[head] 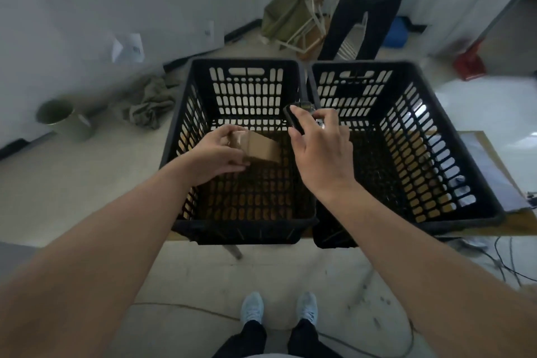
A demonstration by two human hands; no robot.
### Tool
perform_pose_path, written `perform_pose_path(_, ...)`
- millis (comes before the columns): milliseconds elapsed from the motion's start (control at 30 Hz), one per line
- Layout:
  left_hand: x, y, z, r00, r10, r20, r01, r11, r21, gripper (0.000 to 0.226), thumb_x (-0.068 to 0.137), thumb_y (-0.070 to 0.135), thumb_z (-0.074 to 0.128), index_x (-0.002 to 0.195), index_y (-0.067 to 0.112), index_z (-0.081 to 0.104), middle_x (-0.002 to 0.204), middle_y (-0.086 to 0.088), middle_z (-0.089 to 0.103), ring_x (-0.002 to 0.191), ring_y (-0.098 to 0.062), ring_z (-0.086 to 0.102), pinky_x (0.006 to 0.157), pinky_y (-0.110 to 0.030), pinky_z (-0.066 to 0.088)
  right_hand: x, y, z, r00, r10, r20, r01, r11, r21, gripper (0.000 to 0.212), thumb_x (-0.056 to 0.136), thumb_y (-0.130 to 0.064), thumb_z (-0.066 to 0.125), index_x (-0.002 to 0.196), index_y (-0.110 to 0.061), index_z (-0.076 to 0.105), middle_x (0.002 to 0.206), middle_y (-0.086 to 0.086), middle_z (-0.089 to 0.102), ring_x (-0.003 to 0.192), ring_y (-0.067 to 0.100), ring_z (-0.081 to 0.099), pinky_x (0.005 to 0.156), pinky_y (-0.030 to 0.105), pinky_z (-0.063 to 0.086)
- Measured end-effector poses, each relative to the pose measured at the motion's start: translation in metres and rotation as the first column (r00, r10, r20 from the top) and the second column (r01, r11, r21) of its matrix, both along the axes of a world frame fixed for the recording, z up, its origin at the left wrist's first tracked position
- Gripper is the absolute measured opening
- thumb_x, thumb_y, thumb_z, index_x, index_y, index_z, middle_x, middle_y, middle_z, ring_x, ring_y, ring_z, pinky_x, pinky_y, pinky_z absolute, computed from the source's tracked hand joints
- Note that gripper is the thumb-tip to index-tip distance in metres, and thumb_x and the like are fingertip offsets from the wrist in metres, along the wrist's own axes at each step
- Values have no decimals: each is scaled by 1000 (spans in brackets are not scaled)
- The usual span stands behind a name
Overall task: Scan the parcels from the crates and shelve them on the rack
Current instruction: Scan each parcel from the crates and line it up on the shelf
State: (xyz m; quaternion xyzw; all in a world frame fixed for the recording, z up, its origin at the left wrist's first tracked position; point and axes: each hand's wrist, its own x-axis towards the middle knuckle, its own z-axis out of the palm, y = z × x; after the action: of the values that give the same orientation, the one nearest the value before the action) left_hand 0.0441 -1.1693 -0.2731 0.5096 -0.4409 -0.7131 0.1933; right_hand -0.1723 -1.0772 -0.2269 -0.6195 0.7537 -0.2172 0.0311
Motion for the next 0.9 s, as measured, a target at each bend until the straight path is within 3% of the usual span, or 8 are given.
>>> perform_pose_path(100, 0, 4, 18, 984, 173, -49, -172, 985, 15, 29, 97, 25, 71, 125, 20, 70, 138, -16, 51, 122, -38, 59, 97, -54, 61, 6, 3, 12, 1000, -6, -14, 5, 1000, -14, 48, 108, -43, 52, 155, -35, 48, 140, 7, 46, 113, 35, 56, 89, 51, 58)
perform_pose_path(167, 1, 3, 26, 981, 191, 29, -187, 975, -117, 24, 100, 21, 69, 123, 27, 72, 137, -14, 56, 119, -33, 62, 84, -47, 65, 9, 5, 19, 1000, 3, -4, -3, 1000, -15, 48, 108, -43, 53, 155, -35, 48, 139, 6, 46, 113, 35, 55, 90, 52, 57)
perform_pose_path(267, 9, 1, 33, 989, 149, 22, -140, 963, -232, 78, 93, 1, 72, 153, 43, 45, 132, -13, 59, 115, -32, 69, 85, -47, 65, 12, 7, 28, 999, 22, 30, -21, 999, -29, 49, 107, -43, 54, 155, -35, 49, 136, 6, 47, 114, 34, 55, 93, 50, 57)
perform_pose_path(367, 16, 1, 46, 984, 178, -16, -176, 950, -258, 101, 86, -6, 77, 163, 31, 24, 135, -18, 55, 115, -33, 68, 88, -44, 64, 16, 7, 35, 994, 68, 87, -67, 998, -14, 49, 106, -47, 53, 154, -37, 49, 133, 5, 48, 112, 31, 58, 96, 48, 56)
perform_pose_path(467, 22, 0, 59, 982, 184, -32, -185, 934, -305, 94, 82, -8, 81, 158, 18, 31, 136, -16, 56, 118, -31, 65, 88, -38, 62, 19, 6, 42, 982, 118, 145, -119, 993, -1, 48, 105, -50, 50, 152, -41, 48, 131, 4, 47, 108, 29, 62, 98, 49, 57)
perform_pose_path(667, 36, -4, 87, 973, 207, -103, -231, 879, -417, 67, 84, -9, 80, 138, 18, 50, 130, -16, 59, 114, -30, 69, 77, -36, 65, 16, 7, 67, 959, 192, 209, -209, 976, 62, 44, 106, -47, 53, 150, -46, 52, 123, -1, 45, 109, 22, 58, 100, 45, 54)
perform_pose_path(900, 41, -13, 104, 950, 269, -158, -312, 806, -503, 61, 82, -7, 83, 132, 19, 60, 129, -14, 63, 118, -32, 68, 85, -52, 65, 14, 6, 77, 949, 285, 137, -308, 932, 193, 43, 107, -48, 53, 150, -48, 51, 120, -4, 44, 107, 19, 58, 100, 45, 54)
